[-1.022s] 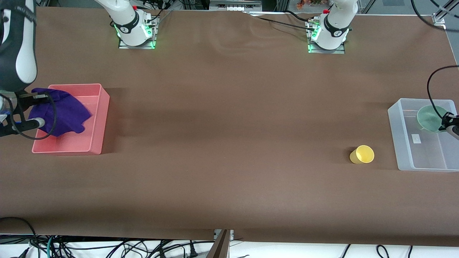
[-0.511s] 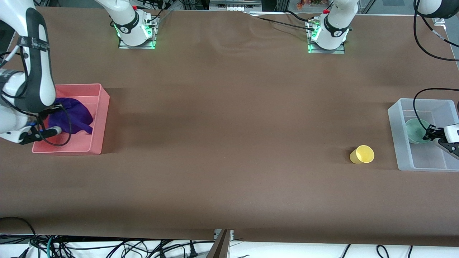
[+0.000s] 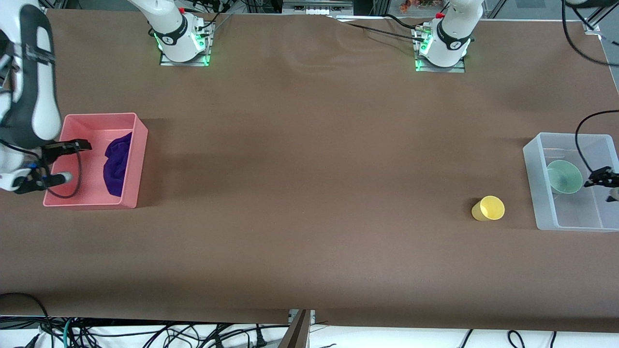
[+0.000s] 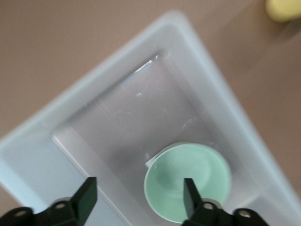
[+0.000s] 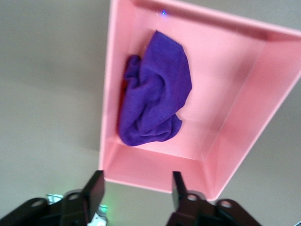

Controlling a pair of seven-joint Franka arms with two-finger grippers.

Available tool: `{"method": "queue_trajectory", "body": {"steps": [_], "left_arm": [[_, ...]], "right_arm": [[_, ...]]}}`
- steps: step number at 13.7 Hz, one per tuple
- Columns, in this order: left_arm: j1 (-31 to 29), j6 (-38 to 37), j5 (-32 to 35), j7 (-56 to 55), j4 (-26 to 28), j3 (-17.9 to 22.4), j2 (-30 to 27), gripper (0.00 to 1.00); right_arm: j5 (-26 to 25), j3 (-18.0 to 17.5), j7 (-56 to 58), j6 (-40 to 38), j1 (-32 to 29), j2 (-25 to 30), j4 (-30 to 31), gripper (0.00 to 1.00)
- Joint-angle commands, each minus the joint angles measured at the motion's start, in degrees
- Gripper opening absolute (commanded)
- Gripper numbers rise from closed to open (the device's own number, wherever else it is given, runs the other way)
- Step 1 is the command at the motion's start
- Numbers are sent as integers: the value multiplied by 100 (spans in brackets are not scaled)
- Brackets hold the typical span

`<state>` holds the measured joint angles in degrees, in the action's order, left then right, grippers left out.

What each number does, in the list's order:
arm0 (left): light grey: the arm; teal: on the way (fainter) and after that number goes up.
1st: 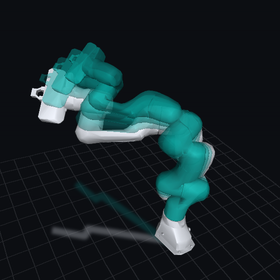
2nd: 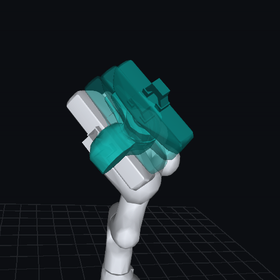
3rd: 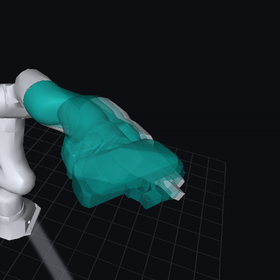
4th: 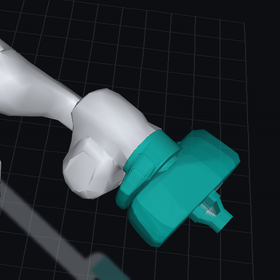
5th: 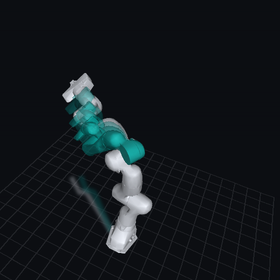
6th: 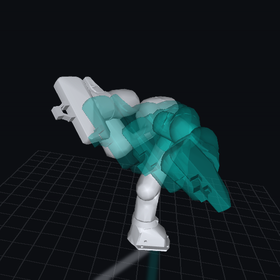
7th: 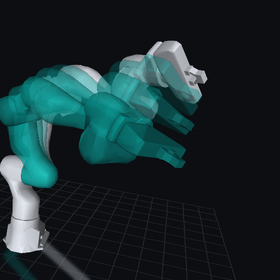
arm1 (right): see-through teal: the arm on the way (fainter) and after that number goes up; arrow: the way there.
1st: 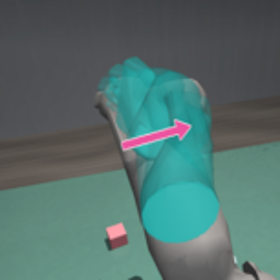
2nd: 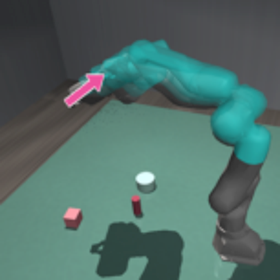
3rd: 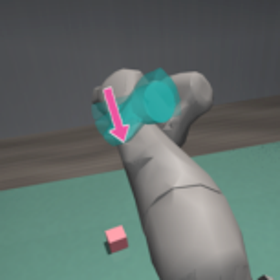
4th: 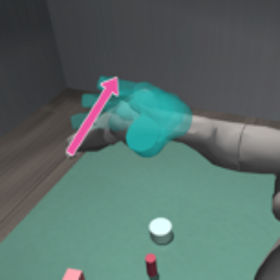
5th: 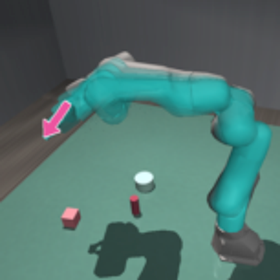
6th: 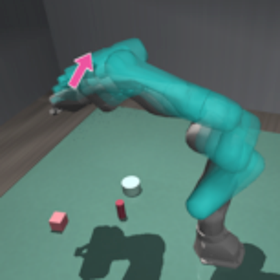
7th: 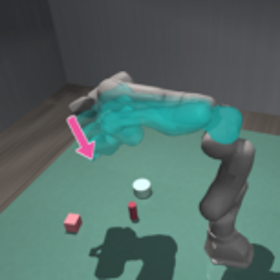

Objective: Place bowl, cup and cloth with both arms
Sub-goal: 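Move the left gripper to the yellow cup and grasp it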

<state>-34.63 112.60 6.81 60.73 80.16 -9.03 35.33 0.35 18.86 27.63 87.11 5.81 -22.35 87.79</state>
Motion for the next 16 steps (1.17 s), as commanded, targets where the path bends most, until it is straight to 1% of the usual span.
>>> {"method": "queue_trajectory", "body": {"steps": [1, 2, 3, 4, 5, 6, 7, 9, 10, 11, 12, 13, 14, 16], "left_arm": [[105, -448, -74, -1049, 166, -501, -562, 100], [201, -484, -74, -1663, 175, -642, -554, 100], [333, -484, -74, -2270, 245, -713, -519, 100], [526, -484, -83, -2841, 280, -723, -458, 100], [719, -467, -83, -3361, 341, -723, -309, 100], [895, -440, -83, -3870, 359, -723, -177, 100], [1019, -371, -83, -4328, 394, -723, 7, 100], [1108, 128, -66, -4596, 543, -714, 306, 98], [1108, 575, -22, -4605, 692, -714, 421, 91], [1108, 1023, -13, -4605, 885, -705, 500, 79], [1108, 1297, -4, -4614, 1044, -714, 544, 48], [1142, 1335, -13, -4640, 1071, -705, 562, 11], [1143, 1335, -13, -4649, 1080, -714, 580, 0], [1125, 1335, -13, -4640, 1080, -714, 580, 0]], "right_arm": [[315, -171, -38, -930, 42, 99, -935, 100], [351, -390, -360, -1211, 43, 126, -1261, 100], [325, -723, -964, -1466, 43, 187, -1481, 100], [282, -1065, -1831, -1652, 43, 257, -1562, 100], [272, -1382, -2553, -1653, 43, 388, -1598, 100], [272, -1550, -2787, -1610, 25, 485, -1624, 100], [272, -1561, -2807, -1531, 16, 608, -1694, 100], [203, -1544, -2807, -1023, -28, 828, -1668, 100], [141, -1526, -2807, -768, -45, 907, -1642, 100], [132, -1517, -2816, -557, -45, 1047, -1555, 100], [114, -1526, -2850, -381, -45, 1179, -1389, 100], [-60, -1526, -2851, -231, -37, 1320, -1222, 100], [-349, -1534, -2781, -169, -36, 1408, -1081, 100], [-396, -1526, -2536, -352, -71, 1540, -922, 100]]}}
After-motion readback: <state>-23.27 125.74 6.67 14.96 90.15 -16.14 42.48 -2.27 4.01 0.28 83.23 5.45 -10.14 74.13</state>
